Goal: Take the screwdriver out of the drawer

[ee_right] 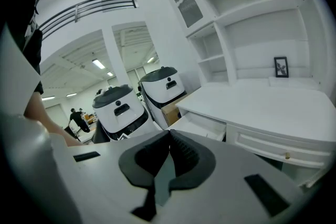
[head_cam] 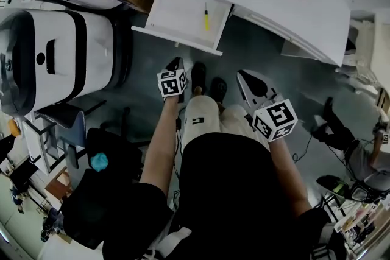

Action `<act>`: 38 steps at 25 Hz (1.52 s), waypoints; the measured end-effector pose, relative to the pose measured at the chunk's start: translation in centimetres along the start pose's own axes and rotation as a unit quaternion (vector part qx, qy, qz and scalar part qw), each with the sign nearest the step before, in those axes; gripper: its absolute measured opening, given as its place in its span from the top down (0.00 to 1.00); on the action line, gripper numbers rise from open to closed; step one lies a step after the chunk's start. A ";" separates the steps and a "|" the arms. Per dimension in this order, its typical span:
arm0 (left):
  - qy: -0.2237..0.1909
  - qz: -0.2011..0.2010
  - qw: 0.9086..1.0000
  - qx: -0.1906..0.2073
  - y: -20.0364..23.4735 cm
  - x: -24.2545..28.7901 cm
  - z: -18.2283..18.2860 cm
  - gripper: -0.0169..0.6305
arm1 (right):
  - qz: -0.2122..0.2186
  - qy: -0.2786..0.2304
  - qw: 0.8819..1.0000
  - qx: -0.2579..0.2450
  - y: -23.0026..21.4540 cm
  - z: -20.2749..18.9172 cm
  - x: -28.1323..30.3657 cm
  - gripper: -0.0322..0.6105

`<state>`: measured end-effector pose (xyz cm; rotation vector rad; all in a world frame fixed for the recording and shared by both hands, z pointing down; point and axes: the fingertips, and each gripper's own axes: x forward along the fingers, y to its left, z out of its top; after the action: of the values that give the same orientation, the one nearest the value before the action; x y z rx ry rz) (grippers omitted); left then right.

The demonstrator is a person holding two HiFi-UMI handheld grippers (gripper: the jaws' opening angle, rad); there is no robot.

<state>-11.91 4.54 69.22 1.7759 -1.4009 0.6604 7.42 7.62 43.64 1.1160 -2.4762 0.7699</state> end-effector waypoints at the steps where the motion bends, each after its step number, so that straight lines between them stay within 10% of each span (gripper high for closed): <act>1: -0.007 -0.001 1.000 0.000 -0.6 -0.7 0.3 0.91 | 0.004 -0.003 1.000 -0.004 -0.1 0.3 -0.3 0.92; 21: -0.214 -0.077 0.972 0.062 -14.0 -22.7 11.3 0.93 | 0.065 -0.088 0.993 -0.043 1.5 5.1 -5.4 0.92; 38: -0.244 -0.122 0.958 0.087 -17.5 -26.9 12.8 0.93 | 0.082 -0.103 0.989 -0.071 4.4 5.8 -7.1 0.92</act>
<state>-2.84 11.18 36.53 2.3171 -1.4297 0.2202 8.33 10.81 34.04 0.9954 -2.7751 0.5335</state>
